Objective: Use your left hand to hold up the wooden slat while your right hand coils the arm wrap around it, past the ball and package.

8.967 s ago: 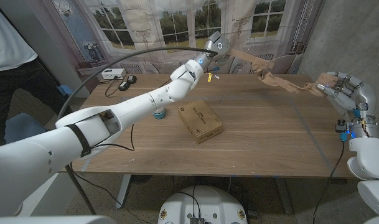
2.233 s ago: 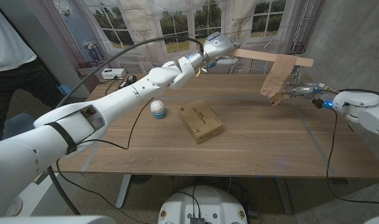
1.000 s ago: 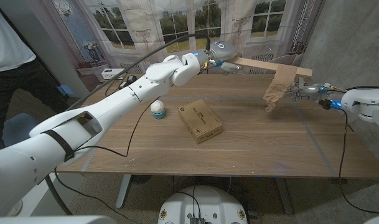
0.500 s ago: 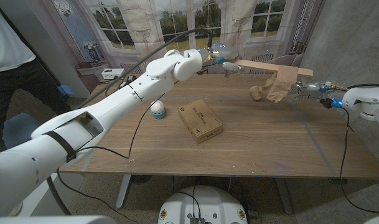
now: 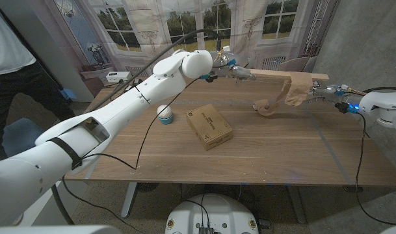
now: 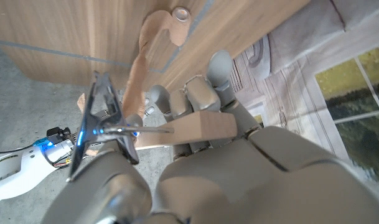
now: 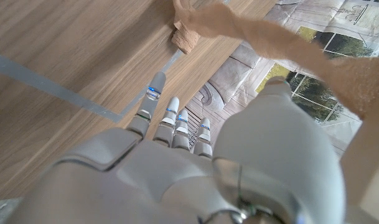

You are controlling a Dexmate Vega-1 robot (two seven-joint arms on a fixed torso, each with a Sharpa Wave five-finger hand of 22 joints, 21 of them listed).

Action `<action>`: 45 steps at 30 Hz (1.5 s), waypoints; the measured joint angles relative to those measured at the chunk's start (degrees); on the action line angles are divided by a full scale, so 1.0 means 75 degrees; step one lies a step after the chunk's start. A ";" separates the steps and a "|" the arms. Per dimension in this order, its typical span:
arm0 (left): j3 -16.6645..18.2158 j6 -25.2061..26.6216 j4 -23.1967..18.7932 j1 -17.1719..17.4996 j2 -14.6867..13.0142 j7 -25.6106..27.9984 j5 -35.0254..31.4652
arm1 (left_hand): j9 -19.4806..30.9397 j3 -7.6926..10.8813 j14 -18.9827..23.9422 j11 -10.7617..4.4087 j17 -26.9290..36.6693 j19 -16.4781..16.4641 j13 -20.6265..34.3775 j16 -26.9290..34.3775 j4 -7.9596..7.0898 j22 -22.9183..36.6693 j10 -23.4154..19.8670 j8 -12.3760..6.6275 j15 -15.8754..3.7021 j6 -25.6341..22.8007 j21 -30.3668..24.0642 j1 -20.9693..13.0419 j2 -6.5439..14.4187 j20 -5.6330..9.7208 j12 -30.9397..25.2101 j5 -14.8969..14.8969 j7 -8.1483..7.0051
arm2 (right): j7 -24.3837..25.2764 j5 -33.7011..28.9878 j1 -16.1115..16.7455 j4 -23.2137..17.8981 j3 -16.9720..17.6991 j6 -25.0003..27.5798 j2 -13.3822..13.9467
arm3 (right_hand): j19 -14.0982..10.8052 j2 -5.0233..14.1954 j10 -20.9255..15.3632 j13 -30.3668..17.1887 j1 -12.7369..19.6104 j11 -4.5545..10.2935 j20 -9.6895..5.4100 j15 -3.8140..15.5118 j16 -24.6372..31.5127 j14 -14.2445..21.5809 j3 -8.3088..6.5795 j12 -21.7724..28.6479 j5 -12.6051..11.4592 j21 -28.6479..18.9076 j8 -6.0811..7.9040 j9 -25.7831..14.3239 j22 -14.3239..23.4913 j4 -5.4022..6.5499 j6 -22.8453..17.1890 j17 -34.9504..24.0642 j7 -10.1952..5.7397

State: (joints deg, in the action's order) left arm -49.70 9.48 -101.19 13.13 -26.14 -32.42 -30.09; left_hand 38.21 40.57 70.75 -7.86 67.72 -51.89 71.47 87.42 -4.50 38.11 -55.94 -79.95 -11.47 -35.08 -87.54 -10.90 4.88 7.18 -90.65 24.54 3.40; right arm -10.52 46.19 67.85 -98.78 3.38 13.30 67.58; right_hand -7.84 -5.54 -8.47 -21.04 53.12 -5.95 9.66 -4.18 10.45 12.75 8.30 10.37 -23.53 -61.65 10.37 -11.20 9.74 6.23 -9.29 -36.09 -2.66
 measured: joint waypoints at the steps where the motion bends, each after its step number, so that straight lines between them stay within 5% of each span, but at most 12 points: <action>1: -0.0024 0.0144 -0.0031 -0.0042 0.0003 -0.0180 0.0171 | 0.0000 0.0000 0.0000 0.0000 0.0000 0.0000 0.0000 0.0000 0.0000 -0.0019 0.0000 0.0000 0.0000 0.0000 0.0028 0.0000 0.0000 0.0000 0.0000 0.0000 0.0000 | -0.0009 -0.0017 0.0012 0.0000 0.0012 -0.0027 -0.0017 | 0.0000 0.0000 0.0000 0.0007 0.0000 0.0000 0.0000 -0.0015 0.0000 -0.0015 0.0000 0.0000 0.0000 0.0000 0.0000 0.0000 0.0000 0.0000 0.0000 0.0000 0.0000; 12: -0.0442 0.1400 -0.0294 -0.0522 -0.0035 -0.1321 0.1058 | -0.0026 0.0001 -0.0001 0.0012 -0.0021 -0.0054 -0.0002 -0.0007 0.0001 -0.0204 -0.0012 0.0000 0.0000 0.0025 0.0067 0.0000 0.0000 0.0000 0.0008 -0.0061 0.0025 | -0.0087 -0.0137 0.0116 -0.0001 0.0125 -0.0153 -0.0124 | 0.0147 0.0096 0.0092 0.0053 -0.0006 -0.0037 0.0063 -0.0085 0.0000 -0.0168 0.0055 0.0036 -0.0065 0.0156 0.0000 0.0000 -0.0001 0.0030 0.0148 0.0088 0.0050; 19: -0.0932 0.2161 -0.0495 -0.1009 -0.0141 -0.1965 0.1289 | -0.0071 0.0000 -0.0020 0.0013 -0.0451 -0.0103 -0.0004 -0.0167 -0.0001 -0.0355 -0.0011 0.0000 0.0023 0.0025 0.0109 0.0000 0.0000 0.0007 0.0049 -0.0145 0.0025 | -0.0101 -0.0213 0.0227 -0.0051 0.0271 -0.0370 -0.0271 | 0.1272 0.0223 0.0880 0.0331 -0.0612 -0.0164 0.0310 -0.0597 -0.0001 -0.1366 0.0602 0.0036 -0.0199 0.1173 0.0001 -0.0001 -0.0020 0.0245 0.0826 0.0523 0.0106; 26: -0.1381 0.2907 -0.0771 -0.1411 -0.0261 -0.2438 0.1251 | -0.0089 0.0013 -0.0032 0.0014 -0.0642 -0.0109 -0.0018 -0.0366 0.0011 -0.0498 -0.0010 0.0000 0.0060 0.0024 0.0121 0.0000 0.0000 0.0001 0.0024 -0.0214 0.0024 | 0.0342 -0.0562 0.0379 -0.0105 0.0426 -0.1104 -0.0839 | 0.1872 0.0328 0.1351 0.0482 -0.1105 -0.0120 0.0341 -0.0634 -0.0001 -0.1807 0.0832 0.0036 -0.0199 0.1748 0.0001 -0.0001 -0.0019 0.0351 0.1082 0.0774 -0.0042; 28: -0.1469 0.3059 -0.0845 -0.1482 -0.0302 -0.2526 0.1217 | -0.0084 0.0089 -0.0008 0.0012 -0.0779 -0.0109 0.0064 -0.0539 -0.0044 -0.0518 -0.0009 0.0000 0.0084 0.0021 0.0121 -0.0013 0.0014 0.0001 -0.0072 -0.0236 0.0020 | 0.0432 -0.0647 0.0384 -0.0108 0.0443 -0.1306 -0.0925 | 0.1944 0.0341 0.1448 0.0502 -0.1271 -0.0111 0.0322 -0.0665 -0.0001 -0.1898 0.0897 0.0036 -0.0199 0.1860 0.0001 -0.0001 -0.0019 0.0393 0.1204 0.0829 -0.0058; 29: -0.1556 0.3263 -0.0902 -0.1536 -0.0343 -0.2643 0.1213 | -0.0083 0.0271 -0.0009 0.0011 -0.0777 -0.0109 0.0043 -0.0675 -0.0225 -0.0525 -0.0008 0.0000 0.0084 0.0020 0.0121 -0.0019 0.0020 0.0001 -0.0036 -0.0235 0.0019 | 0.0506 -0.0712 0.0384 -0.0106 0.0455 -0.1472 -0.1032 | 0.1966 0.0375 0.1499 0.0527 -0.1361 -0.0113 0.0328 -0.0656 -0.0001 -0.1911 0.0942 0.0036 -0.0199 0.1906 0.0001 -0.0001 -0.0019 0.0407 0.1256 0.0848 -0.0055; 45: -0.2424 0.5078 -0.1666 -0.2171 -0.0651 -0.2903 0.0594 | -0.0084 0.0279 0.0003 0.0009 -0.0465 -0.0108 0.0018 -0.0263 -0.0218 -0.0694 -0.0005 0.0000 0.0089 0.0041 0.0121 -0.0152 0.0153 0.0000 -0.0030 -0.0300 0.0041 | 0.0495 -0.0875 -0.0039 0.0192 0.0200 -0.2177 -0.1521 | 0.2033 0.0351 0.1555 0.0572 -0.1597 -0.0109 0.0313 -0.0667 0.0055 -0.1978 0.1065 0.0036 -0.0168 0.2040 0.0001 -0.0001 0.0002 0.0411 0.1309 0.0955 -0.0054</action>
State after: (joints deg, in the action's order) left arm -67.88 47.56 -113.69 -3.15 -31.03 -54.20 -25.64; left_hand 37.58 42.66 70.77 -7.79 64.23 -52.70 71.60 85.45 -6.14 32.90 -55.98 -79.95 -10.80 -34.77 -86.63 -12.04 6.03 7.18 -90.88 22.28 3.71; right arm -6.81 39.63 67.56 -97.34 4.88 -3.03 56.17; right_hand 7.41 -2.91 3.19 -16.74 41.14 -6.76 12.01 -9.19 10.86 -2.09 16.29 10.64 -24.79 -46.35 10.37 -11.21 9.75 9.31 0.53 -28.92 -3.07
